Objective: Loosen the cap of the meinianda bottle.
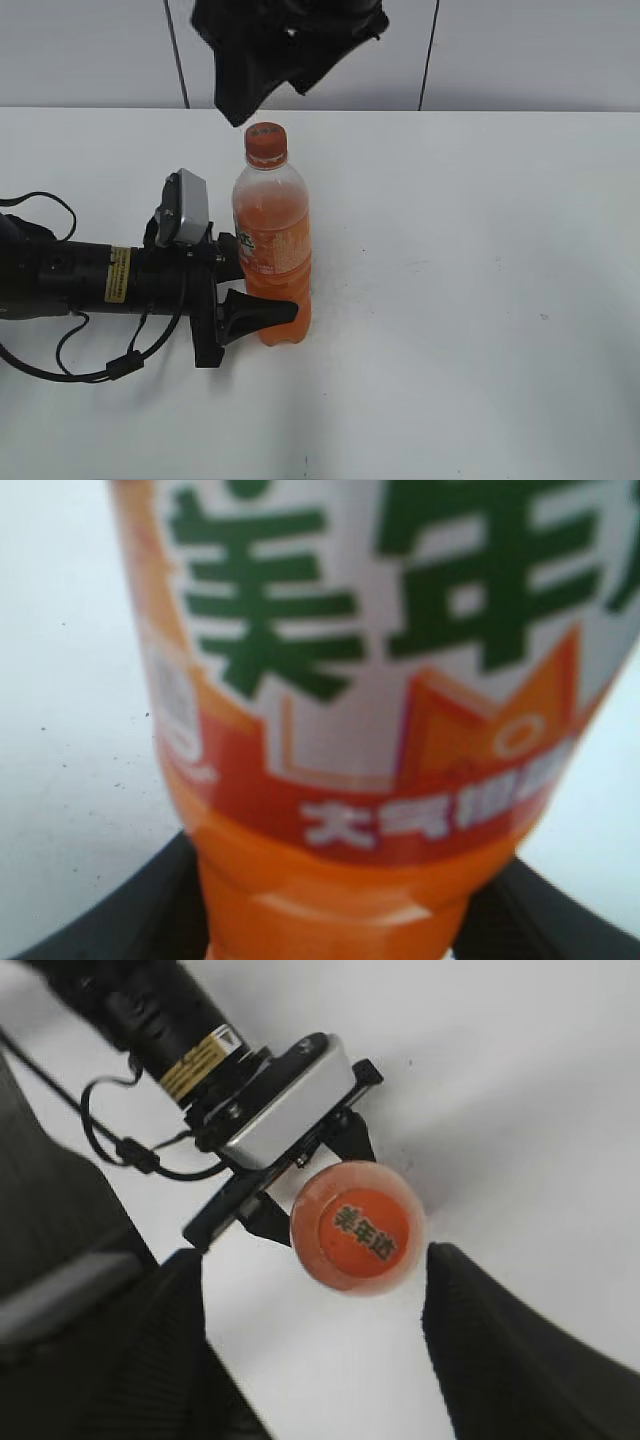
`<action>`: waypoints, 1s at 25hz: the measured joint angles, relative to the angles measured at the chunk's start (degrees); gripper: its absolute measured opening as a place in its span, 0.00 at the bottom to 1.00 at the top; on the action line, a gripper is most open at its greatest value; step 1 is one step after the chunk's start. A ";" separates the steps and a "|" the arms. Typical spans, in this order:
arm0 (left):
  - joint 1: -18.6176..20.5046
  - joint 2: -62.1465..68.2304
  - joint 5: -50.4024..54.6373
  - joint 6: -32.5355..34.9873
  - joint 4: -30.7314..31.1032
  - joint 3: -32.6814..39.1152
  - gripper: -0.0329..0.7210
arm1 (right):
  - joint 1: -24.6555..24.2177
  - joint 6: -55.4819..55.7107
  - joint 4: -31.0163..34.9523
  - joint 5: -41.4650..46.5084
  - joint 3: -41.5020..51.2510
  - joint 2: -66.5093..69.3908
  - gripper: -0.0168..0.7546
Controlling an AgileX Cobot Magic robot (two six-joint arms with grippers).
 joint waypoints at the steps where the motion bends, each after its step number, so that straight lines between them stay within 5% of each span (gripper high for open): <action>1: 0.00 0.00 0.00 0.00 0.00 0.00 0.58 | 0.00 7.09 -0.83 0.00 0.00 0.14 0.69; 5: 0.00 0.00 0.00 0.00 0.00 0.00 0.58 | 0.00 17.20 -2.33 0.04 0.00 1.62 0.69; 13: 0.00 0.00 0.00 0.00 0.00 0.00 0.58 | 0.00 18.28 -2.72 -0.75 0.00 5.42 0.68; 16: 0.00 0.00 0.00 0.00 0.00 0.00 0.58 | 0.00 18.23 -2.84 -0.75 0.00 5.65 0.60; 20: 0.00 0.00 0.00 -0.05 -0.04 0.00 0.58 | 0.00 18.07 -3.53 -0.75 0.00 5.65 0.38; 25: 0.00 0.00 0.00 -0.05 -0.04 0.00 0.58 | 0.00 6.95 -3.74 -0.63 0.00 5.65 0.36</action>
